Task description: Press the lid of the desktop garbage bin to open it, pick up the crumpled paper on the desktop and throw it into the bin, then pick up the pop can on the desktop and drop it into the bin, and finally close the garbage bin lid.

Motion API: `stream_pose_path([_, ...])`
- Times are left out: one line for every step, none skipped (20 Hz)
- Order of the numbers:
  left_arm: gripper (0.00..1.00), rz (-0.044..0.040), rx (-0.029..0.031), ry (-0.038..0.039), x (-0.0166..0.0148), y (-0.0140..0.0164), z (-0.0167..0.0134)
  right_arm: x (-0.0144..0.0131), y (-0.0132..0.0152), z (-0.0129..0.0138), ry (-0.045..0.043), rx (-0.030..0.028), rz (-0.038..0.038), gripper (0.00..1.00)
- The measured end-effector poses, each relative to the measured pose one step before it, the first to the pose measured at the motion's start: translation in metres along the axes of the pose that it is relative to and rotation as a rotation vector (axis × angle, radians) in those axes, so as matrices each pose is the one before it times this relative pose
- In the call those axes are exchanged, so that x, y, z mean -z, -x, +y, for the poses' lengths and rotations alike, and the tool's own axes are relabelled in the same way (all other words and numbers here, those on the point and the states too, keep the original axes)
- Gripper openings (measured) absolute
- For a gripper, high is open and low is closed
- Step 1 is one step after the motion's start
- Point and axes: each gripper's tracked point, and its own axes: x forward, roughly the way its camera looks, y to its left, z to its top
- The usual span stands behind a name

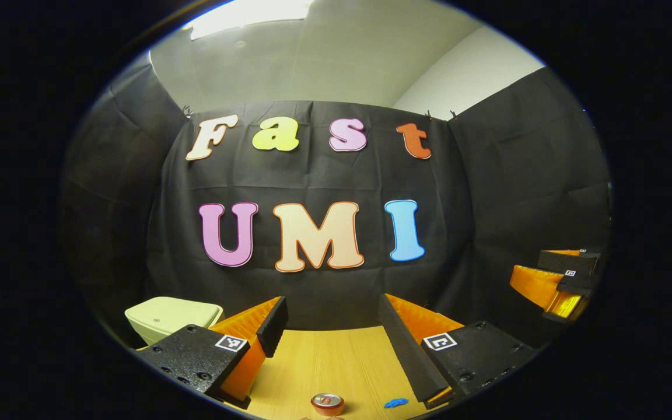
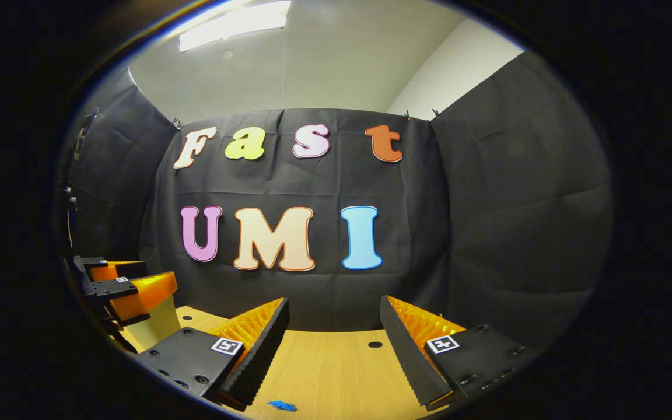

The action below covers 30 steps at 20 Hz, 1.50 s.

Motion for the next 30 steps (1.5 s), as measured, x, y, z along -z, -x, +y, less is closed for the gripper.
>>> stream_pose_path([0.94,0.00812,-0.00060,0.00653,0.00266,-0.00167,-0.00098,0.00233,-0.00018,-0.00068,0.00094,-0.00295,0.00161,0.98])
stream_pose_path([0.94,0.00758,0.00120,0.01605,0.00120,0.00118,0.00015,0.00139,-0.00139,0.00108,0.00237,-0.00736,0.00395,0.98])
stream_pose_path([0.94,0.00404,-0.00056,0.00343,0.00093,0.00047,0.00078,0.00076,-0.00037,0.00068,0.00172,-0.00373,0.00378,0.98])
stream_pose_path([0.94,0.00001,-0.00451,-0.00889,0.00001,-0.00066,0.00283,0.00089,-0.00080,0.00179,0.00436,-0.00763,0.00373,0.98])
stream_pose_path([0.94,0.00125,-0.00924,-0.01926,0.00089,-0.00112,0.00377,0.00198,-0.00016,-0.00002,0.00401,-0.00619,-0.00049,0.98])
stream_pose_path([0.93,0.00234,-0.00686,-0.01082,0.00007,-0.00024,0.00204,-0.00025,0.00045,-0.00015,0.00363,-0.00368,-0.00165,0.98])
stream_pose_path([0.94,-0.00083,-0.00669,-0.00649,0.00025,-0.00073,0.00086,0.00165,-0.00046,-0.00049,0.00307,-0.00325,0.00117,0.98])
stream_pose_path([0.94,-0.00279,-0.00771,-0.00245,-0.00158,0.00013,0.00123,0.00064,-0.00064,-0.00040,0.00062,-0.00343,0.00244,0.98])
stream_pose_path([0.94,-0.00277,-0.00569,-0.00133,-0.00185,-0.00139,0.00013,0.00217,0.00014,-0.00107,-0.00228,-0.00336,0.00249,0.99])
stream_pose_path([0.93,-0.00168,-0.00072,-0.00255,-0.00081,0.00003,-0.00103,0.00088,-0.00011,-0.00103,-0.00294,-0.00161,0.00150,0.98])
stream_pose_path([0.92,-0.00389,-0.00213,-0.00574,-0.00168,0.00105,-0.00057,0.00131,0.00023,-0.00194,-0.00350,-0.00193,0.00106,0.98])
stream_pose_path([0.88,-0.00596,-0.00384,-0.00939,-0.00273,0.00076,-0.00107,0.00042,0.00032,-0.00159,-0.00326,-0.00334,0.00105,0.98])
stream_pose_path([0.81,-0.00415,-0.00131,-0.01103,-0.00146,-0.00061,-0.00035,0.00178,-0.00016,-0.00164,-0.00132,-0.00376,0.00174,0.98])
stream_pose_path([0.78,-0.00242,-0.00306,-0.01112,-0.00144,0.00015,-0.00166,0.00000,-0.00034,-0.00169,-0.00038,-0.00506,0.00100,0.98])
stream_pose_path([0.67,-0.00036,0.00013,-0.00963,0.00001,0.00050,-0.00224,0.00125,-0.00048,-0.00046,0.00061,-0.00727,-0.00084,0.98])
stream_pose_path([0.59,-0.00287,-0.00199,-0.00364,-0.00128,0.00126,-0.00186,-0.00053,-0.00152,-0.00063,0.00052,-0.00883,-0.00215,0.98])
stream_pose_path([0.45,0.00073,0.00148,0.00172,-0.00106,0.00048,-0.00315,-0.00011,-0.00044,-0.00018,0.00033,-0.00991,-0.00220,0.98])
stream_pose_path([0.39,0.00407,0.00245,0.00433,-0.00017,0.00051,-0.00428,-0.00071,-0.00167,-0.00004,-0.00107,-0.01135,-0.00060,0.98])
stream_pose_path([0.25,0.00448,-0.00120,0.00324,0.00169,-0.00007,-0.00332,0.00046,0.00034,-0.00028,-0.00250,-0.01266,-0.00263,0.98])
stream_pose_path([0.23,0.00701,0.00006,-0.00174,0.00027,-0.00089,-0.00423,-0.00173,-0.00111,0.00041,-0.00464,-0.01834,-0.00612,0.98])
stream_pose_path([0.23,0.00460,-0.01191,-0.00533,-0.00025,0.00101,0.00120,-0.00173,-0.00145,0.00046,-0.00306,-0.01518,-0.00421,0.98])
stream_pose_path([0.16,0.00431,-0.01653,-0.00914,0.00150,0.00132,0.00249,0.00075,-0.00077,0.00104,-0.00236,-0.01386,-0.00283,0.98])
stream_pose_path([0.12,0.00084,-0.02914,-0.00678,0.00066,0.00094,0.00684,-0.00015,-0.00246,0.00127,-0.00238,-0.01432,-0.00225,0.98])
stream_pose_path([0.00,0.00412,-0.02980,-0.00125,0.00175,0.00297,0.00668,0.00161,-0.00122,0.00204,-0.00137,-0.01176,-0.00056,0.98])
stream_pose_path([0.00,0.01134,-0.03146,-0.00045,0.00437,-0.00132,0.00875,0.00107,-0.00327,0.00220,-0.00128,-0.00790,0.00344,0.98])
stream_pose_path([0.01,0.00721,-0.02257,0.00177,0.00457,0.00000,0.01005,0.00298,-0.00402,0.00413,-0.00273,-0.00643,0.00559,1.00])
stream_pose_path([0.00,0.00176,-0.01690,0.00456,0.00183,-0.00193,0.00694,0.00098,-0.00434,0.00442,-0.00504,-0.00567,0.00315,0.98])
stream_pose_path([0.00,0.00223,-0.00882,0.00556,0.00160,-0.00183,0.00859,-0.00032,-0.00322,0.00480,-0.00453,-0.00098,-0.00215,0.98])
stream_pose_path([0.00,0.00794,-0.00857,0.00535,0.00230,-0.00372,0.00915,-0.00229,-0.00435,0.00413,-0.00479,0.00466,-0.00916,0.98])
stream_pose_path([0.00,0.01527,-0.00747,0.00391,0.00467,-0.00362,0.01106,-0.00091,-0.00475,0.00617,-0.01219,0.00674,-0.00430,0.98])
